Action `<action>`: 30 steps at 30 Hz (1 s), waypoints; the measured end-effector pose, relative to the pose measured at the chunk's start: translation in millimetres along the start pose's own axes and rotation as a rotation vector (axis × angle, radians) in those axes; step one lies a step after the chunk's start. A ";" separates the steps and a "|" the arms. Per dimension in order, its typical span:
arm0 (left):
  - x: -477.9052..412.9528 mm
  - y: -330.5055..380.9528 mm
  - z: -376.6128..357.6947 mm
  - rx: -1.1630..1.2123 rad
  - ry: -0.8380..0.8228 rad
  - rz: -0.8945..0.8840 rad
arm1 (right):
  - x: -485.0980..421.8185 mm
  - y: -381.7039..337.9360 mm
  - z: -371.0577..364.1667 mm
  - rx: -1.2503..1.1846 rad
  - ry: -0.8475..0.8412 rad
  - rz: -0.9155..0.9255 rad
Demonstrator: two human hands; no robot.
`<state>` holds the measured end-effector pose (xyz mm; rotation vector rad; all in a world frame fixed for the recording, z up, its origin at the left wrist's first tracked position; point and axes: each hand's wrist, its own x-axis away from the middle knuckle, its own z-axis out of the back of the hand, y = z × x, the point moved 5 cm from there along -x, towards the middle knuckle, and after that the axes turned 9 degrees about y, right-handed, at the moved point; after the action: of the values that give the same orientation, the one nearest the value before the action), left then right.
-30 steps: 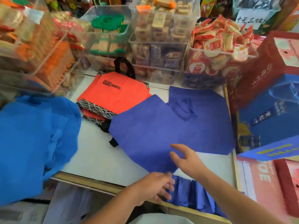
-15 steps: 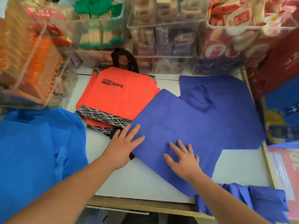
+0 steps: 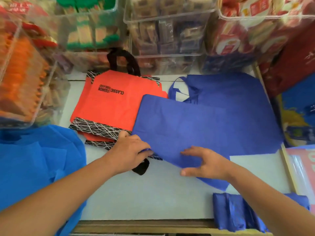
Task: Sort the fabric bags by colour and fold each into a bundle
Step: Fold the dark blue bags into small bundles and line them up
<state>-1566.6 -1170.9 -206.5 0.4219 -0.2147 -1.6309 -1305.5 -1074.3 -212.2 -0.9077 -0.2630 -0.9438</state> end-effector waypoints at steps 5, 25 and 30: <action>-9.6 14.1 16.9 0.337 -0.001 0.352 | 29.9 24.2 49.6 0.263 -0.064 0.027; -11.4 12.2 -69.6 0.176 0.045 0.732 | 26.3 177.6 63.9 -0.077 0.499 -0.319; -17.2 14.2 -86.9 -0.052 -0.035 0.633 | 26.4 183.8 40.5 -0.136 0.704 -0.312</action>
<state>-1518.3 -1146.0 -277.9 0.2493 -0.2968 -1.0197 -1137.7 -1010.4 -274.4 -0.6132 0.2741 -1.5230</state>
